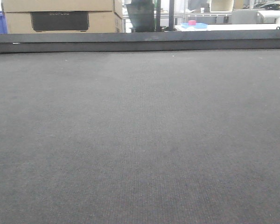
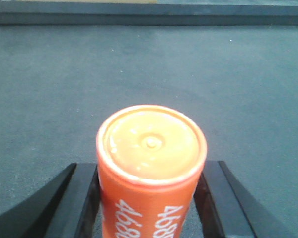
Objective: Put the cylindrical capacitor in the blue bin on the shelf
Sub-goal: 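Turn the base away from the table toward the bin shelf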
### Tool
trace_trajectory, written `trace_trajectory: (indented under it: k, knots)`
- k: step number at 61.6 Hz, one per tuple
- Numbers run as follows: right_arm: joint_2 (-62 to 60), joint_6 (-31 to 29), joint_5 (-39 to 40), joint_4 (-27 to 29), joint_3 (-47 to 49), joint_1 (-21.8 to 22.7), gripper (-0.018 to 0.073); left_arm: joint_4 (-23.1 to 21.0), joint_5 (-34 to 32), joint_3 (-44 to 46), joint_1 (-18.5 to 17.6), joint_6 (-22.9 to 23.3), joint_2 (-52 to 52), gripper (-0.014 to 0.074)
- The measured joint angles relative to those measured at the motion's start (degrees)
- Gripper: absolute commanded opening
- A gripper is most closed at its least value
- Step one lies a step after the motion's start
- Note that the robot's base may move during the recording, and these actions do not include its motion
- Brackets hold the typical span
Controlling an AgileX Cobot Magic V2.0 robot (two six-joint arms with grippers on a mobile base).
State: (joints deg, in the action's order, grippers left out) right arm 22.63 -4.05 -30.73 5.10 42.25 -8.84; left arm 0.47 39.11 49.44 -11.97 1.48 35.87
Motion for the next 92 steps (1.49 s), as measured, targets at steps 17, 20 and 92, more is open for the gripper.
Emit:
trace_trajectory:
  k: [17, 20, 92]
  knots:
    - [0.0, 0.0, 0.0, 0.4, 0.0, 0.0, -0.0163, 0.3, 0.0, 0.0, 0.0, 0.0, -0.2, -0.0111]
    - [0.0, 0.0, 0.0, 0.4, 0.0, 0.0, -0.0163, 0.3, 0.0, 0.0, 0.0, 0.0, -0.2, -0.0111]
    - [0.0, 0.0, 0.0, 0.4, 0.0, -0.3, -0.0163, 0.4, 0.0, -0.1, 0.0, 0.0, -0.2, -0.0111]
